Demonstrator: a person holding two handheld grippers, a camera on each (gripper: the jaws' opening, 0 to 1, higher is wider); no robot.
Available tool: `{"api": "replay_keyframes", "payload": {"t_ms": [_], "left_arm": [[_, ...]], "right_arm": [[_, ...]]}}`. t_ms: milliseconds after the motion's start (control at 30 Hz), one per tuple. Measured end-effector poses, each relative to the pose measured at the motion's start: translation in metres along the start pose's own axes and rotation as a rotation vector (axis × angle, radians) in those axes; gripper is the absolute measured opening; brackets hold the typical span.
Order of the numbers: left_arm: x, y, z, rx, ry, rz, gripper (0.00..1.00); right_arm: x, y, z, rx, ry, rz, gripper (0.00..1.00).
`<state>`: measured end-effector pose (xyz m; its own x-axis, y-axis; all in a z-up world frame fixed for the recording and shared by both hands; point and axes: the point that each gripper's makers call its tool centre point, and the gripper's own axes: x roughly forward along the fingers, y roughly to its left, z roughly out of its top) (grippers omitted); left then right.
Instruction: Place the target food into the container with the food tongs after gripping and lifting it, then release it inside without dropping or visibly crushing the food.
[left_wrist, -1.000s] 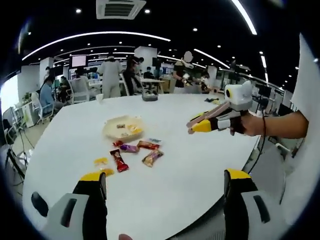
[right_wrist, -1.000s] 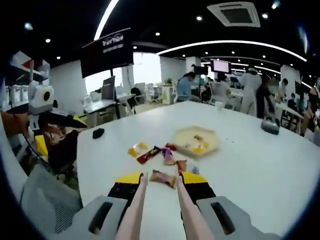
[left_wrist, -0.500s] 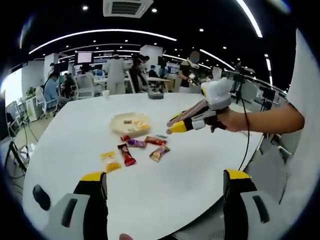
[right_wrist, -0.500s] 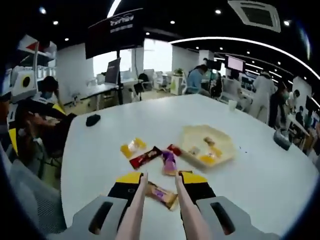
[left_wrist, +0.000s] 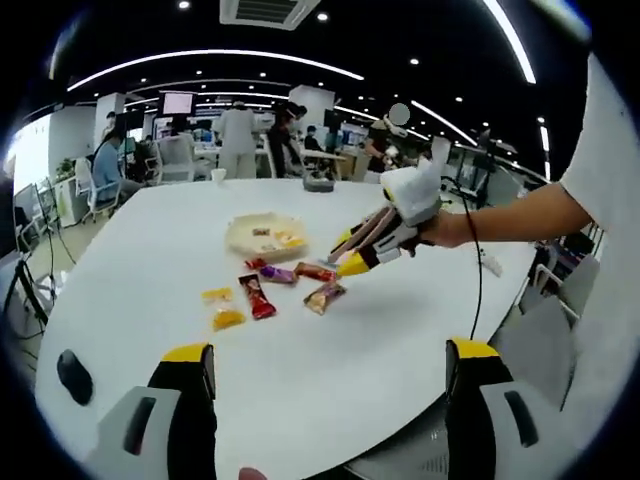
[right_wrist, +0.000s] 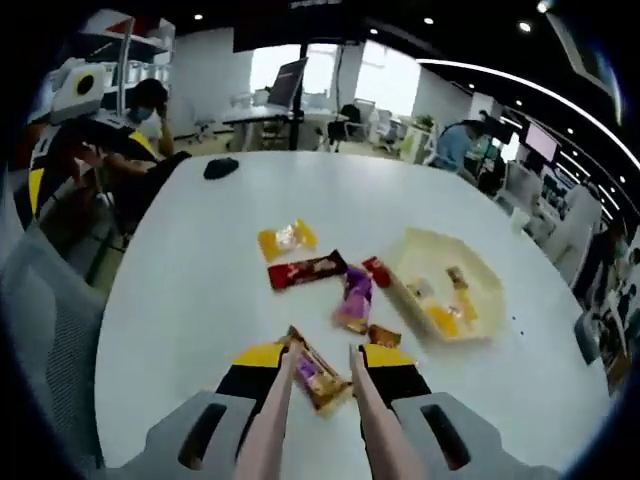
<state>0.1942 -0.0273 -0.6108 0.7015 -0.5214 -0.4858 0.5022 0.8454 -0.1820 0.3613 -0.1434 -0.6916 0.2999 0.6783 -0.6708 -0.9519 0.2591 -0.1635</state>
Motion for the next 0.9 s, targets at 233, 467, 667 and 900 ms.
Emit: {"api": "replay_keyframes", "payload": {"t_ms": [233,467,667,900], "left_arm": [[-0.008,0.018,-0.004,-0.016,0.011,0.058,0.96],[-0.005,0.019,-0.008,-0.036,0.018,0.068,0.95],[-0.005,0.019,-0.008,-0.049,0.012,0.068,0.96],[-0.006,0.017,-0.007,-0.044,0.01,0.069,0.96]], "right_arm": [[0.026,0.011,-0.017,-0.207,0.093,0.175,0.27],[0.04,0.01,-0.035,-0.293,0.166,0.267,0.27],[0.041,0.013,-0.037,-0.257,0.167,0.283,0.26],[0.04,0.01,-0.039,-0.12,0.169,0.275,0.26]]}}
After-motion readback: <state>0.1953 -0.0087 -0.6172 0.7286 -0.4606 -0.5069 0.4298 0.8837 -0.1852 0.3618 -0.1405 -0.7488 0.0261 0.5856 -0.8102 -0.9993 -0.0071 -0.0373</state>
